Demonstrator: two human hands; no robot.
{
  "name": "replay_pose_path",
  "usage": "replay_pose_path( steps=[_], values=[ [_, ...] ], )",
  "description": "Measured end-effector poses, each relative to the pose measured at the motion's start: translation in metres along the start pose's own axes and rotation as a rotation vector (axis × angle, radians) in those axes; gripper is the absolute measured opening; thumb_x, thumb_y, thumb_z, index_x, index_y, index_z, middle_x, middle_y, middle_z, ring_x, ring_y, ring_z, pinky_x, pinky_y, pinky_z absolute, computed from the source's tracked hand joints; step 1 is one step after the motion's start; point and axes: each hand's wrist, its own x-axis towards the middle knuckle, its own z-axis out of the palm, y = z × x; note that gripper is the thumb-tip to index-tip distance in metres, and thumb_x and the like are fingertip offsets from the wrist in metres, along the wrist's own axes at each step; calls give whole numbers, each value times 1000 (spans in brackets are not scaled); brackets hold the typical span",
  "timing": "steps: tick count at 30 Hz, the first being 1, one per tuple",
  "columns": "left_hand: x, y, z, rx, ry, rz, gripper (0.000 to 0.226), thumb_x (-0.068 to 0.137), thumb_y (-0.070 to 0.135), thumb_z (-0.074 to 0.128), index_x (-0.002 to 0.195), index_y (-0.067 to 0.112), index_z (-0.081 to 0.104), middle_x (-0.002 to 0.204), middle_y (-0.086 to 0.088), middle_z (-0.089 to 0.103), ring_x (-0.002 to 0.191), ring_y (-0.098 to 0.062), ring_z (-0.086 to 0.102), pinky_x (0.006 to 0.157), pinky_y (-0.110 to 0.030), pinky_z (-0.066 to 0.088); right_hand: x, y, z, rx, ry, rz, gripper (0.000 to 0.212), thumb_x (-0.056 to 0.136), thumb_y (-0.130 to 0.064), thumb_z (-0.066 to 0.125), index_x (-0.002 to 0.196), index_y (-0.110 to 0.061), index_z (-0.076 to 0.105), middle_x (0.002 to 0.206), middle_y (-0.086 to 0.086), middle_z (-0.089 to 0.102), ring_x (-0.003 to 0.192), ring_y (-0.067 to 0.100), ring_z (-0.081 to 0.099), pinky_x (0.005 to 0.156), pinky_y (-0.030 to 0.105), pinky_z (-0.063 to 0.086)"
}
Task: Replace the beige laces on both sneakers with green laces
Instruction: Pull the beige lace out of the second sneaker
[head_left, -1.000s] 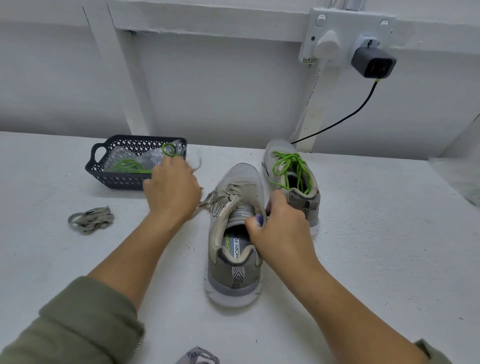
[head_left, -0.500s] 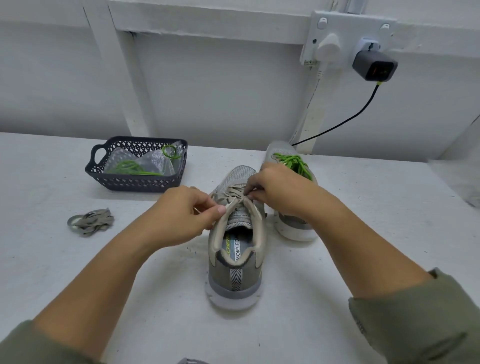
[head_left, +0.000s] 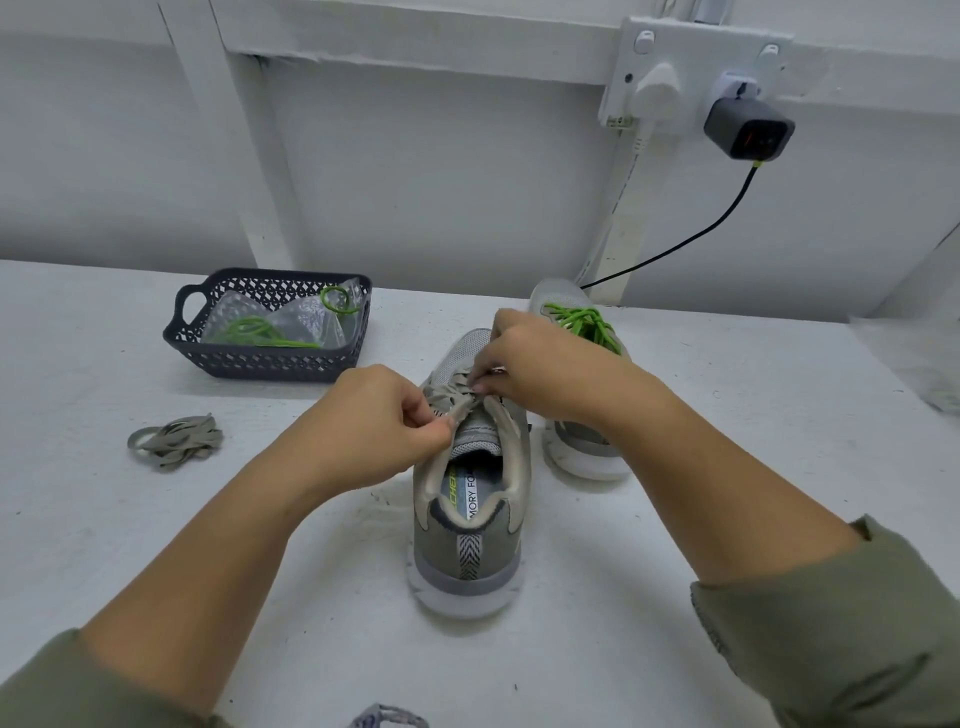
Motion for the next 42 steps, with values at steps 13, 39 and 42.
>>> replay_pose_path(
  steps=[13,39,42],
  values=[
    [-10,13,15,459,106,123,42,97,42,40,59,23,35,72,-6,53,73,-20,36,65,-35,47,1,9,7,-188,52,-130,20,92,-25,61,109,-23,71,103,6,48,95,22,46,81,39,47],
    [-6,12,20,498,189,76,38,95,40,42,64,20,39,72,-8,49,68,-21,41,59,-30,28,-3,10,12,-375,183,73,4,72,-10,76,74,-7,73,79,6,41,75,29,48,57,31,31],
    [-7,12,20,483,196,77,40,96,41,41,62,20,37,71,-7,48,69,-21,39,59,-30,26,-10,14,14,-478,373,325,10,72,4,62,76,-5,61,94,13,50,83,29,48,63,32,28]
  ],
)
